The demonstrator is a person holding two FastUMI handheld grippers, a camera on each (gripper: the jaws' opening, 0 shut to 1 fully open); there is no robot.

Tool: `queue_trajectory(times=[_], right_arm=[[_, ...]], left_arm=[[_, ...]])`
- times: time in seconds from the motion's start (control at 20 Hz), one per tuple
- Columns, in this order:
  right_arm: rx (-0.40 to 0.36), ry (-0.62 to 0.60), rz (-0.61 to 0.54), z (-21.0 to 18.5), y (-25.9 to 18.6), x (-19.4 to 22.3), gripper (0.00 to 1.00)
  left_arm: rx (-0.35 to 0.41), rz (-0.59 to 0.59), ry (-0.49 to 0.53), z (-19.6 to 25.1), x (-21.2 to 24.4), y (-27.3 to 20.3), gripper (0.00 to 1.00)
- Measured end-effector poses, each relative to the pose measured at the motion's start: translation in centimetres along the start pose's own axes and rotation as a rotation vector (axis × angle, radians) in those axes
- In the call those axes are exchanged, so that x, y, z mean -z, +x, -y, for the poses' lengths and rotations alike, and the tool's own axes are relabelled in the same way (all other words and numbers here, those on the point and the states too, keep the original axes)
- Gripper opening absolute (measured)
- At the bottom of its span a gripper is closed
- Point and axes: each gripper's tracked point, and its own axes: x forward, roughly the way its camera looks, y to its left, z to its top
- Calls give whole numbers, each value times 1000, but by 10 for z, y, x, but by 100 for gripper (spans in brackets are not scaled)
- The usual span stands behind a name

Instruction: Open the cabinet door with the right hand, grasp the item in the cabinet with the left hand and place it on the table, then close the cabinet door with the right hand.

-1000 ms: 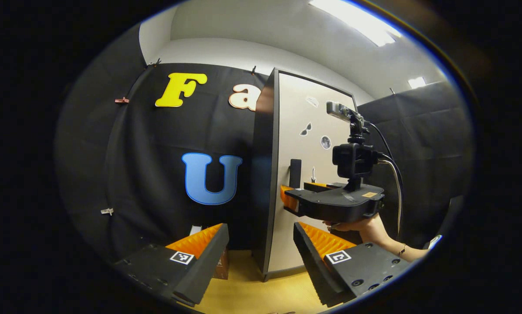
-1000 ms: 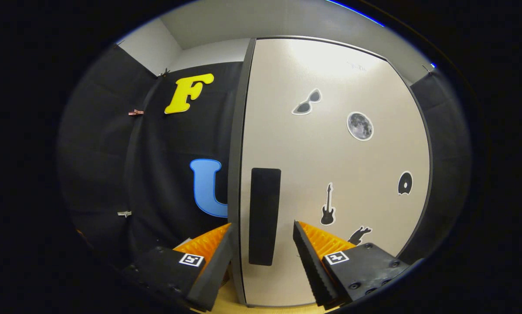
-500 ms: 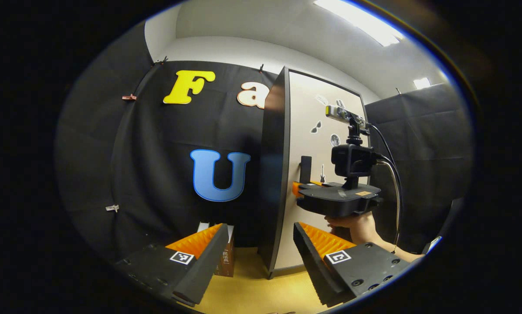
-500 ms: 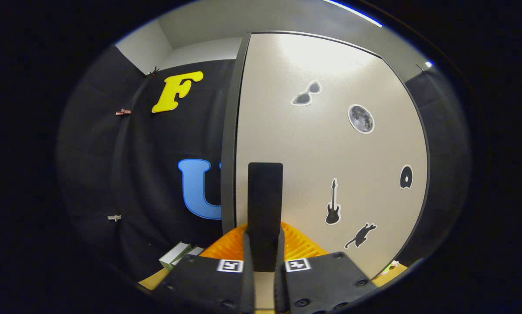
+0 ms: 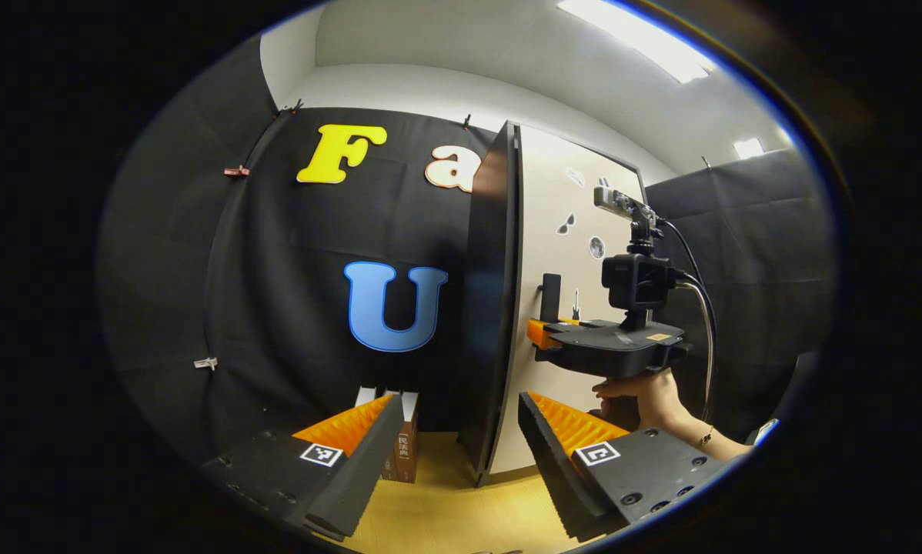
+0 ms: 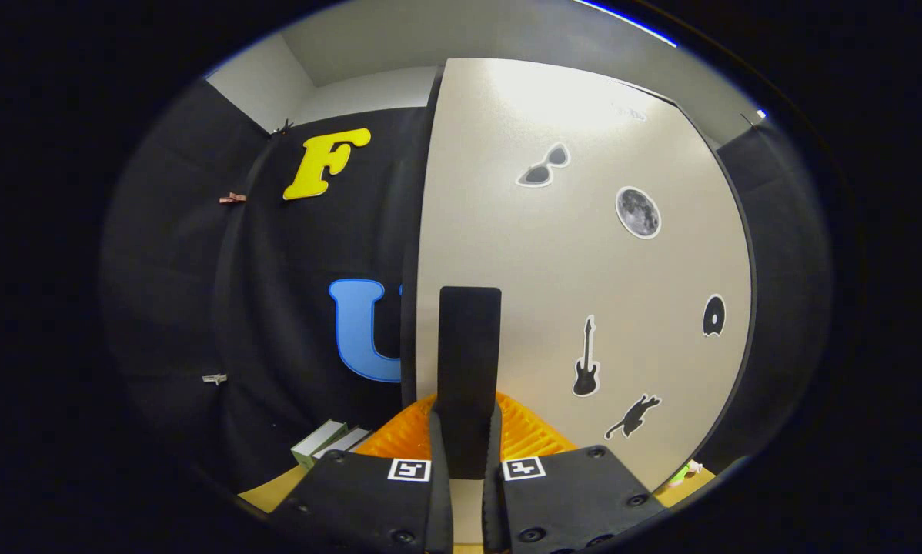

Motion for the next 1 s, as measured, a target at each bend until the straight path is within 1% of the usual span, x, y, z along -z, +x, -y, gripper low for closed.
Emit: queue_trajectory(times=[0.25,0.45,0.75,1.0], right_arm=[[-37,7,-5,-2,-18,-6,19],[-70,14,-9,0,-32,-10,19],[-121,14,-13,7,-57,-14,19],[-156,27,-21,14,-74,-17,19]], left_arm=[[11,-3,9,16,-1,-12,94],[8,-9,40,28,-1,-22,94],[52,-14,-10,56,0,-31,94],[71,-19,7,71,-3,-30,94]])
